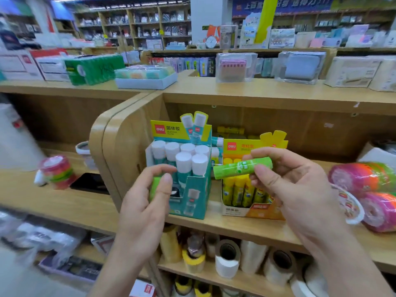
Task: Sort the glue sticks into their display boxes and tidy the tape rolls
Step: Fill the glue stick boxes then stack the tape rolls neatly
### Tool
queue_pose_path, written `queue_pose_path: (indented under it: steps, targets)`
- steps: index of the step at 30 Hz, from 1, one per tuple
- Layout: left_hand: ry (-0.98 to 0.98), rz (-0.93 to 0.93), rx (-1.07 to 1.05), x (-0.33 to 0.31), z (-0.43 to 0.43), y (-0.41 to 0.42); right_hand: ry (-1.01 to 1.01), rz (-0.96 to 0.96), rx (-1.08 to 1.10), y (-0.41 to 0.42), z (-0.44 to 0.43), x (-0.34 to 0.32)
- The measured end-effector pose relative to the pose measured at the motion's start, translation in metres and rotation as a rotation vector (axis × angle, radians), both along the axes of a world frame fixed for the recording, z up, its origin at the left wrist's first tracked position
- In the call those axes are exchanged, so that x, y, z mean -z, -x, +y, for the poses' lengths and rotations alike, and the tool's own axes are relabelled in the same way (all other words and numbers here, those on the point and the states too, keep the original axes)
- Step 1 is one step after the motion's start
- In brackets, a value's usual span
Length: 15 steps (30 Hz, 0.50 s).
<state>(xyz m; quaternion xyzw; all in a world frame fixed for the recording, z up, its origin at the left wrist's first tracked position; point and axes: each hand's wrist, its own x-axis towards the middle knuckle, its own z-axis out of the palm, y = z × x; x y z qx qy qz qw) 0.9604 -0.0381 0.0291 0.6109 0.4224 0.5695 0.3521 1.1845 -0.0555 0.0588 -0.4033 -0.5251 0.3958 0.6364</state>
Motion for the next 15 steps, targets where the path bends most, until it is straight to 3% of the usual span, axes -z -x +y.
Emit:
queue_pose_path:
  steps: [4, 6, 9, 15]
  targets:
    - [-0.064, 0.089, 0.155, -0.011, -0.008, -0.021, 0.002, 0.064, -0.027, -0.006, -0.004, 0.006]
    - [-0.081, 0.047, 0.242, -0.017, -0.008, -0.039, -0.007, 0.091, -0.016, -0.017, -0.012, 0.007]
    - [-0.115, 0.000, 0.381, -0.023, -0.011, -0.074, 0.013, 0.095, 0.094, -0.041, -0.028, 0.006]
    - [-0.216, 0.170, 0.613, -0.025, -0.025, -0.157, -0.013, 0.047, 0.293, -0.111, -0.072, 0.002]
